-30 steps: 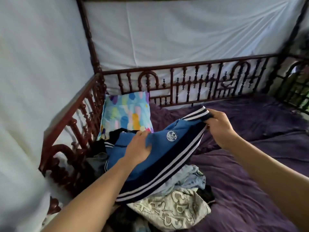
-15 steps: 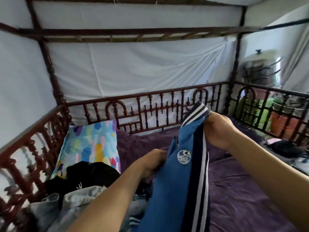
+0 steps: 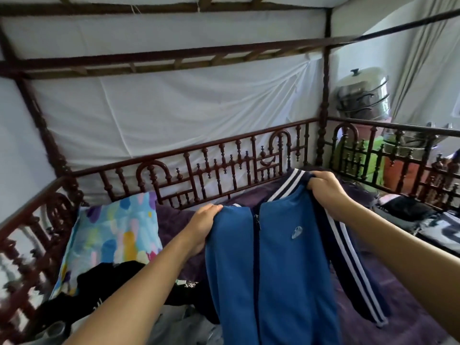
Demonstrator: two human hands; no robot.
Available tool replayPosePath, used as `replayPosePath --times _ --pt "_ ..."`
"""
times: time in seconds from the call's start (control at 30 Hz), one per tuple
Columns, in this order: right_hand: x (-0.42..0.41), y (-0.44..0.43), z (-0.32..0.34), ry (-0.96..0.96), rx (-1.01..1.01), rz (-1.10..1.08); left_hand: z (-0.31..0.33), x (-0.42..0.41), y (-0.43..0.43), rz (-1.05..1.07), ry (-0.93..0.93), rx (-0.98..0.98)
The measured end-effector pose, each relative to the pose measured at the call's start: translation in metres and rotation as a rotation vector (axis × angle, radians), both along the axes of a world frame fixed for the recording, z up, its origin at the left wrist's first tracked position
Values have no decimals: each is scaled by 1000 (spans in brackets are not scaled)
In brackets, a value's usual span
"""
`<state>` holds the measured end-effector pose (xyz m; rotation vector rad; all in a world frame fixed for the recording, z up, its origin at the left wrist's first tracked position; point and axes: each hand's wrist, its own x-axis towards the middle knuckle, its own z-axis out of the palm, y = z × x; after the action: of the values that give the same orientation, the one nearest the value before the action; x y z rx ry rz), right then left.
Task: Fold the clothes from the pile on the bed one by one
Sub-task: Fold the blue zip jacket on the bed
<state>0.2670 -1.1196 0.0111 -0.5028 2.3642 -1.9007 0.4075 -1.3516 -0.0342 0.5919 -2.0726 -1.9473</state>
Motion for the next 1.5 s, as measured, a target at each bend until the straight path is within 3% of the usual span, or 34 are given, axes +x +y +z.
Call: replayPosePath --times 0.1,0.2,0.3,0.43,0.57,0.73,0.83,0.93,1.03,1.2,1.3,1.37,1.5 --pt "6 -9 13 44 -13 23 -1 8 -6 -292 -191 147" --pt "10 -16 23 62 -4 60 -4 17 -23 -538 -313 57" --pt "15 -17 21 46 53 67 -7 21 -43 -523 -247 34" --pt "27 -13 7 28 357 237 -7 24 -65 -385 -123 68" --pt "31 -13 -8 186 589 221 6 27 -78 -530 -114 -19" --pt "46 -14 11 422 449 -55 43 28 -83 -645 -92 -69" --pt "50 -15 34 425 285 -150 70 26 -82 -611 -81 -22" --pt "47 -10 47 301 166 -152 90 20 -72 -625 -44 -224" --pt "46 2 53 222 242 -109 97 2 -62 -390 117 -467" --pt "64 28 75 -25 116 257 113 -28 -43 58 548 -1006" --pt "62 52 85 -184 56 444 134 -33 -21 27 637 -1328" --pt "45 73 81 -143 126 365 134 -38 -19 -44 613 -1545" --pt "1 110 57 159 281 61 100 -62 -7 -180 430 -1954"
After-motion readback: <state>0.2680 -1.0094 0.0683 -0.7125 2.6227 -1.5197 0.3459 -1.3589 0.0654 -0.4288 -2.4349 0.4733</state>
